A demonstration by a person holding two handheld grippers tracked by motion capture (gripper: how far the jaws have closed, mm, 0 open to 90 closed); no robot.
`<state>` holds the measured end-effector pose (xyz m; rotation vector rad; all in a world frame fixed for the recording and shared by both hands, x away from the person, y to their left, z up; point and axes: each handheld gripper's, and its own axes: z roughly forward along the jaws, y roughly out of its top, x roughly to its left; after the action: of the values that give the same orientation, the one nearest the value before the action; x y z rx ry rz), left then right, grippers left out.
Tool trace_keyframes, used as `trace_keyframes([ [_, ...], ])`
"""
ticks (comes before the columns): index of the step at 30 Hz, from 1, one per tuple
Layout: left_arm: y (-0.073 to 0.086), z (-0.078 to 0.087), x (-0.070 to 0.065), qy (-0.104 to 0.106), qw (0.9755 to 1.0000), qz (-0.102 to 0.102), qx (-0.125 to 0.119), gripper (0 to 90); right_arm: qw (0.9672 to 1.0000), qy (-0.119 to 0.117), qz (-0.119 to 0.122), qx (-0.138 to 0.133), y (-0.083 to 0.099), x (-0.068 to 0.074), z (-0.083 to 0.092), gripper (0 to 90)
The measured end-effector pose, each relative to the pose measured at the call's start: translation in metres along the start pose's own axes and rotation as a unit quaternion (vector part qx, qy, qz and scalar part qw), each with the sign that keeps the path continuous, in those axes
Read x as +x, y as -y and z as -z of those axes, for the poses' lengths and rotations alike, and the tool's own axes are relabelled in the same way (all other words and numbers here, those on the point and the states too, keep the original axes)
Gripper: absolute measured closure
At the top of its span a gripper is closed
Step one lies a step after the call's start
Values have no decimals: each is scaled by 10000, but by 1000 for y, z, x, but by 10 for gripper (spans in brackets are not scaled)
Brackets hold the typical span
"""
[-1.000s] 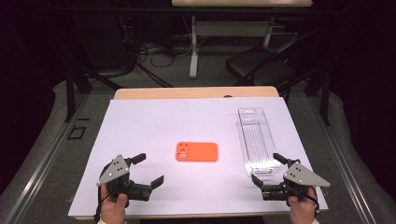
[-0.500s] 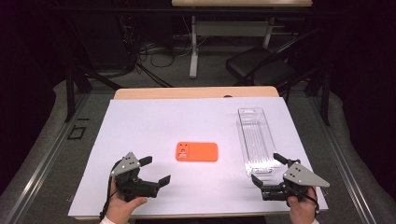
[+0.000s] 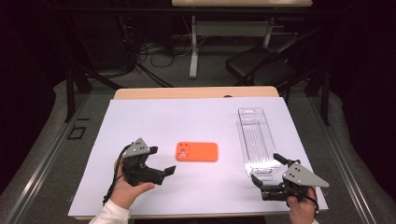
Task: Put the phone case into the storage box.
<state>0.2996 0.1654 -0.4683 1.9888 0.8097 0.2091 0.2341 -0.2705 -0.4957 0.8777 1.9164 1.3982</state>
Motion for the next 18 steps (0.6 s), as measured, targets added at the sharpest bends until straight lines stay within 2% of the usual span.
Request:
trace_keyframes([
  [2,-4,-1,1,12,10000,-11,55,5,10000,-1,-20,9,0,0,-1,0],
  [4,-14,-5,3,-51,9998,-108,132,5,10000,-8,-15,64,1,-1,-2,0],
  [8,-24,-9,4,-53,9996,-128,246,5,10000,-20,-31,54,2,-2,-2,0],
  [14,-33,-14,5,-148,9987,-197,456,5,10000,-31,-37,35,2,-2,-2,0],
  [18,-38,-16,7,-126,9981,-238,556,5,10000,-37,-50,51,2,-2,-2,0],
])
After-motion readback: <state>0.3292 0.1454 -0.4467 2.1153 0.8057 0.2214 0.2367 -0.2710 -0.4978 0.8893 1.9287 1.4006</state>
